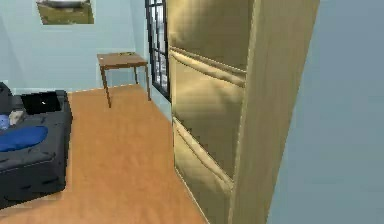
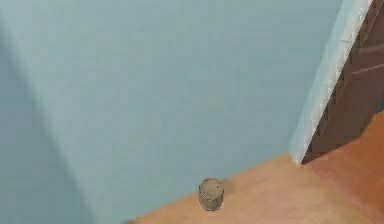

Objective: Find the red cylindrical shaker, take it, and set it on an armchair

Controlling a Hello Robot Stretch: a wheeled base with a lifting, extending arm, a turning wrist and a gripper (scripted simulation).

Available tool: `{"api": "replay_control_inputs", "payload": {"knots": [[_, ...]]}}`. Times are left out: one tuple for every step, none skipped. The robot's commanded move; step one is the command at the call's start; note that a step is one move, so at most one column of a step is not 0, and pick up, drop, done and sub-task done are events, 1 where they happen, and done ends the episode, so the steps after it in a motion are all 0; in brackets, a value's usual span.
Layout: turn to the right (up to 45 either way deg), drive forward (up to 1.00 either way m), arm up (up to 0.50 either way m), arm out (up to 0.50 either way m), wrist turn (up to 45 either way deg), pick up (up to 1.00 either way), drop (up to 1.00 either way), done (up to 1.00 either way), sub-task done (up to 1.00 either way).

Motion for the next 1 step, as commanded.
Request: {"api": "replay_control_inputs", "payload": {"knots": [[0.0,0.30,0.00,0.00,0.0,0.00,0.00,0.00,0.00]]}}
